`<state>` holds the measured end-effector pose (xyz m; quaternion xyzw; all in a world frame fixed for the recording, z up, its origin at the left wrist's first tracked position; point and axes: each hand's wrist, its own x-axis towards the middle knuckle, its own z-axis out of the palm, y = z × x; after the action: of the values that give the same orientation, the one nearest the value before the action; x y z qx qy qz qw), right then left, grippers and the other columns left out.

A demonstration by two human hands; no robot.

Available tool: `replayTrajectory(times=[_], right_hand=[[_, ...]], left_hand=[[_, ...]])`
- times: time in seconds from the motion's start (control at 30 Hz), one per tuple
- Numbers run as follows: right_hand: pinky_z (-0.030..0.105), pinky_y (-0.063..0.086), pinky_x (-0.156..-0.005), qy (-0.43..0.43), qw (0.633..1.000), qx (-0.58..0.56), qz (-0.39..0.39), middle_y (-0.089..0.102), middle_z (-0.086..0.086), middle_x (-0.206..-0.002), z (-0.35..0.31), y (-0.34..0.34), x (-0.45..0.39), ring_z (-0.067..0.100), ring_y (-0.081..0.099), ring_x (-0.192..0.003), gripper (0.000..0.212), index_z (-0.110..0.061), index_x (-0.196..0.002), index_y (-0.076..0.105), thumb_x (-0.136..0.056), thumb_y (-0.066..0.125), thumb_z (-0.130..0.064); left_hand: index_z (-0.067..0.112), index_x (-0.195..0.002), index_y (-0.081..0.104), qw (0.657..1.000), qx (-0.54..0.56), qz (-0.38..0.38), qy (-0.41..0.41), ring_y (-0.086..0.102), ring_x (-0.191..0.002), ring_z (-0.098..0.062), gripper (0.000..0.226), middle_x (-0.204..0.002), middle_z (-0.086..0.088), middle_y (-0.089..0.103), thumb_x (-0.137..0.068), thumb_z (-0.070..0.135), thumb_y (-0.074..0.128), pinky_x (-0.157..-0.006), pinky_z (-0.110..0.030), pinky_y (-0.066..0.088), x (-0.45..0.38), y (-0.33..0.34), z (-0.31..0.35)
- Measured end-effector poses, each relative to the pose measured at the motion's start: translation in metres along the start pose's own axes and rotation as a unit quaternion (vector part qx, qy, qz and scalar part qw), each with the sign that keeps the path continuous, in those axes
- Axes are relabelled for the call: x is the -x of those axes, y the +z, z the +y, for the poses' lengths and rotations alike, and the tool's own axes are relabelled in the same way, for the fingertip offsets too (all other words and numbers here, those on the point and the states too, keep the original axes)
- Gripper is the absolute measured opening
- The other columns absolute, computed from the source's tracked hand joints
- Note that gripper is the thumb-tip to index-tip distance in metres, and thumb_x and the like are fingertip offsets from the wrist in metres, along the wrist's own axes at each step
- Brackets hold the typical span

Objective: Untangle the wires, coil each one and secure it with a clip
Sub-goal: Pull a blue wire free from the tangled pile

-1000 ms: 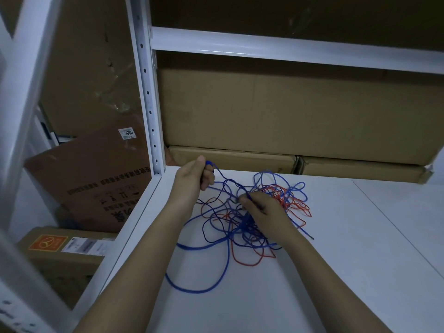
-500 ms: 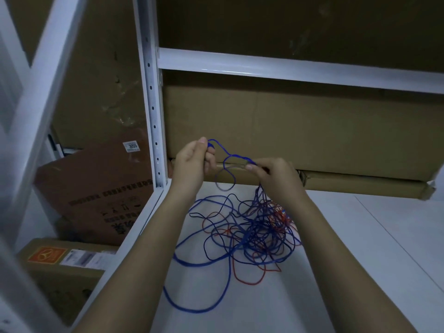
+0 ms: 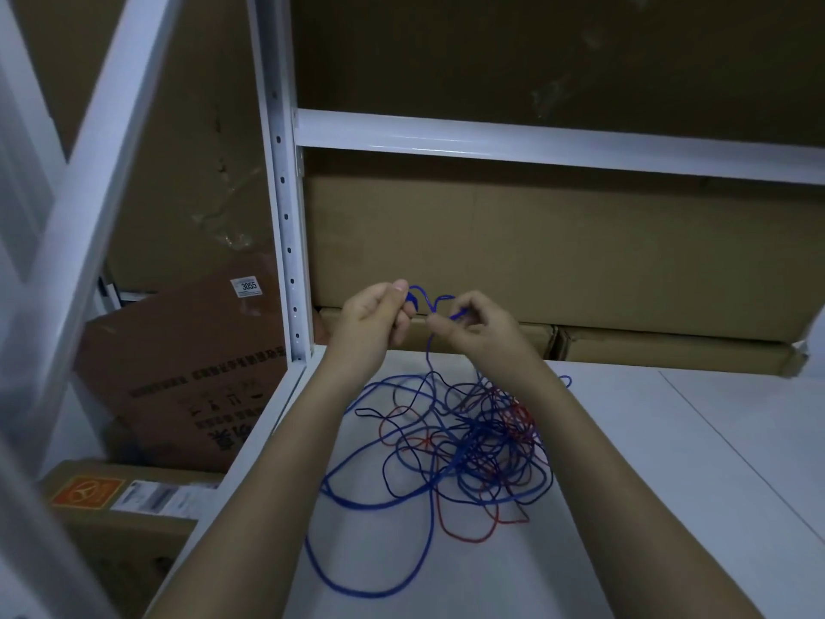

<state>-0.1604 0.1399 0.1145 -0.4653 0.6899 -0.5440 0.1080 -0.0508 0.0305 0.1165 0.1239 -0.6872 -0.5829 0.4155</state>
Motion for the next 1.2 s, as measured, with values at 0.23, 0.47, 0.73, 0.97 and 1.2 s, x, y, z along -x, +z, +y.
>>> replayTrajectory(times=[0.23,0.47,0.73,0.97,1.2], right_hand=[[0.03,0.051,-0.09,0.018,0.995,-0.085,-0.045,0.066,0.003,-0.113,0.018,0.01,0.008,0.008,0.066,-0.092,0.035,-0.015,-0.128,0.051,-0.094,0.057,-0.009],[0.029,0.037,-0.053,0.003,0.998,-0.004,0.057,0.07,-0.012,-0.08,0.052,0.007,0.011,0.024,0.042,-0.055,0.04,-0.018,-0.139,0.041,-0.102,0.038,-0.004],[0.032,0.044,-0.071,0.153,0.945,0.272,0.094,0.069,0.015,-0.105,0.121,-0.015,0.019,0.03,0.061,-0.096,0.023,-0.005,-0.105,0.068,-0.095,0.047,-0.004],[0.037,0.036,-0.089,0.092,0.879,0.46,0.084,0.065,0.006,-0.116,0.13,-0.015,0.022,0.032,0.049,-0.114,0.033,-0.022,-0.119,0.067,-0.095,0.047,-0.014],[0.036,0.033,-0.103,-0.091,0.948,0.27,0.141,0.057,0.007,-0.124,0.072,0.013,0.014,0.026,0.045,-0.119,0.049,-0.01,-0.126,0.059,-0.082,0.044,0.007]], left_hand=[[0.006,-0.074,0.052,1.0,-0.024,0.009,-0.008,0.032,-0.041,-0.002,0.036,-0.042,0.009,0.038,-0.103,0.02,0.039,-0.046,-0.013,0.03,0.002,-0.003,-0.011],[0.012,-0.07,0.053,0.995,-0.031,0.088,-0.03,0.039,-0.044,-0.002,0.037,-0.041,0.01,0.044,-0.103,0.024,0.041,-0.058,-0.023,0.034,0.003,-0.008,-0.035],[0.016,-0.067,0.051,0.967,0.117,0.225,-0.04,0.038,-0.044,-0.002,0.038,-0.043,0.012,0.046,-0.103,0.023,0.041,-0.056,-0.023,0.031,-0.005,-0.017,-0.022],[0.013,-0.069,0.051,0.976,0.089,0.197,-0.013,0.038,-0.04,0.001,0.036,-0.049,0.006,0.046,-0.103,0.018,0.04,-0.045,-0.012,0.031,-0.015,-0.026,-0.003],[0.012,-0.07,0.051,0.989,0.04,0.143,-0.011,0.039,-0.039,0.001,0.036,-0.039,0.01,0.045,-0.104,0.019,0.039,-0.047,-0.011,0.034,-0.013,-0.01,-0.013]])
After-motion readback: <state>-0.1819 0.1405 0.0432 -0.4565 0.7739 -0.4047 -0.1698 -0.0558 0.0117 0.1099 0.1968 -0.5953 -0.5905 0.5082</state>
